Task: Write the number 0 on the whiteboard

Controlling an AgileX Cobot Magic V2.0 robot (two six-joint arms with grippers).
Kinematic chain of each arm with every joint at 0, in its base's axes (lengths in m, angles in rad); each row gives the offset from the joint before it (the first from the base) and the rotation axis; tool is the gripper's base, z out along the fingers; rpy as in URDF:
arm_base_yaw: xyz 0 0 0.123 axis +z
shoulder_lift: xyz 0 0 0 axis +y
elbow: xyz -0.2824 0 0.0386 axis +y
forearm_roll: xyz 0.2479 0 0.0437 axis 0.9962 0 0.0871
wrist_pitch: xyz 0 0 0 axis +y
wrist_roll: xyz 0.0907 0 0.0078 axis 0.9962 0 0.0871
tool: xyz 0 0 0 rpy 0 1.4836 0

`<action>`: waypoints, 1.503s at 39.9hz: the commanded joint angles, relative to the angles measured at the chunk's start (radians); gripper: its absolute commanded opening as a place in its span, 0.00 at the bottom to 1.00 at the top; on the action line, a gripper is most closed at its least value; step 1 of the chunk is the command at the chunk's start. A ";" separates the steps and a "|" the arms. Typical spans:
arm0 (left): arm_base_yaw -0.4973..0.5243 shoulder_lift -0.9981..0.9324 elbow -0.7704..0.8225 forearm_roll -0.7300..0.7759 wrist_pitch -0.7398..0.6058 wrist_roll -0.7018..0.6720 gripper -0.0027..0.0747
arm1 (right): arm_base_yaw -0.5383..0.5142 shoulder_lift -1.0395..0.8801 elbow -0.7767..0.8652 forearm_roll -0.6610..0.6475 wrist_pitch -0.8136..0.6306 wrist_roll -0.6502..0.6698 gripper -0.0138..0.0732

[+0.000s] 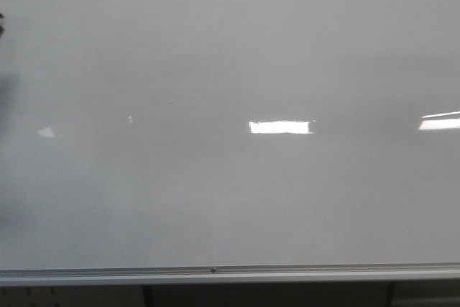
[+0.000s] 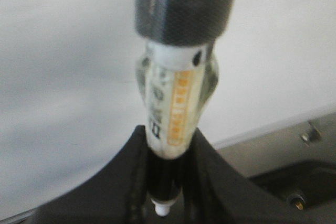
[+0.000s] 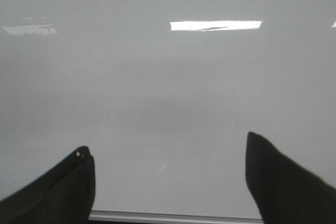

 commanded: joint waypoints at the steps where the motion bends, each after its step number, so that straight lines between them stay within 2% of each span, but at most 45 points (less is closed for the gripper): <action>1: -0.077 -0.059 -0.046 -0.231 0.126 0.233 0.01 | -0.003 0.028 -0.037 0.006 -0.051 -0.001 0.85; 7: -0.203 -0.059 -0.059 -0.534 0.419 0.569 0.01 | 0.006 0.061 -0.043 0.056 -0.027 -0.001 0.85; 10: -0.269 -0.059 -0.059 -0.618 0.500 0.619 0.01 | 0.015 0.089 -0.055 0.090 0.009 -0.005 0.85; 19: -0.371 -0.059 -0.059 -0.646 0.555 0.628 0.01 | 0.081 0.178 -0.137 0.191 0.124 -0.043 0.85; 32: -0.409 -0.059 -0.059 -0.649 0.608 0.630 0.01 | 0.257 0.475 -0.377 0.623 0.434 -0.448 0.85; 39: -0.409 -0.059 -0.059 -0.649 0.610 0.630 0.01 | 0.270 0.699 -0.511 0.778 0.608 -0.628 0.85; 46: -0.409 -0.059 -0.059 -0.649 0.610 0.630 0.01 | 0.271 0.866 -0.609 0.952 0.704 -0.772 0.85; 52: -0.409 -0.059 -0.059 -0.649 0.610 0.630 0.01 | 0.315 1.005 -0.707 0.974 0.803 -0.793 0.85; 60: -0.409 -0.059 -0.059 -0.649 0.610 0.630 0.01 | 0.419 1.145 -0.808 0.973 0.827 -0.793 0.85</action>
